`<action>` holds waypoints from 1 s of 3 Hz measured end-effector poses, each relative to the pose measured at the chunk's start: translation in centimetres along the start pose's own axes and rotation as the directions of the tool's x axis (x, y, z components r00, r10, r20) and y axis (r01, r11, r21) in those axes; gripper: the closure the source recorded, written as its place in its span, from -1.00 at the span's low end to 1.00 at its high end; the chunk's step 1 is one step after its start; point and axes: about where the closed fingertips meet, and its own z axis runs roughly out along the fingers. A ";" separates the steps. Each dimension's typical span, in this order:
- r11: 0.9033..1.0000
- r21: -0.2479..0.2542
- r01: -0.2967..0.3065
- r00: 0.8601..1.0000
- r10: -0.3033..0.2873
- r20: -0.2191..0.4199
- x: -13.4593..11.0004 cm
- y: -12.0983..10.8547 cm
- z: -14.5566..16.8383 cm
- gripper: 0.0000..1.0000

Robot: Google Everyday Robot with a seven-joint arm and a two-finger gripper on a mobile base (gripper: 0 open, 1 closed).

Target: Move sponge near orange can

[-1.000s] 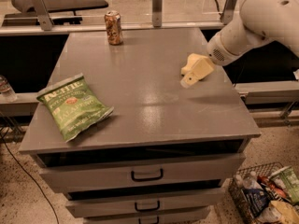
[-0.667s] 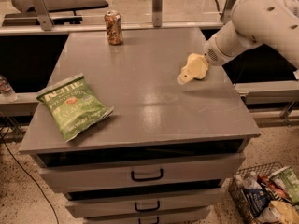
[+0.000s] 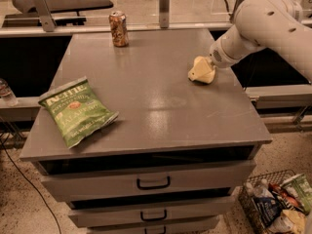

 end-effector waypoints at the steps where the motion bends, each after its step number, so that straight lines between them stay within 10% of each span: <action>1: 0.999 0.019 -0.032 0.999 0.032 -0.005 0.6 -0.8 0.0 0.27; 3: 0.994 0.014 0.107 0.981 -0.108 0.164 -4.1 -0.6 -6.2 1.00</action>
Offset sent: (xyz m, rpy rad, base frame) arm -0.0045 -0.0100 0.0717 0.0257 -0.1639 0.0719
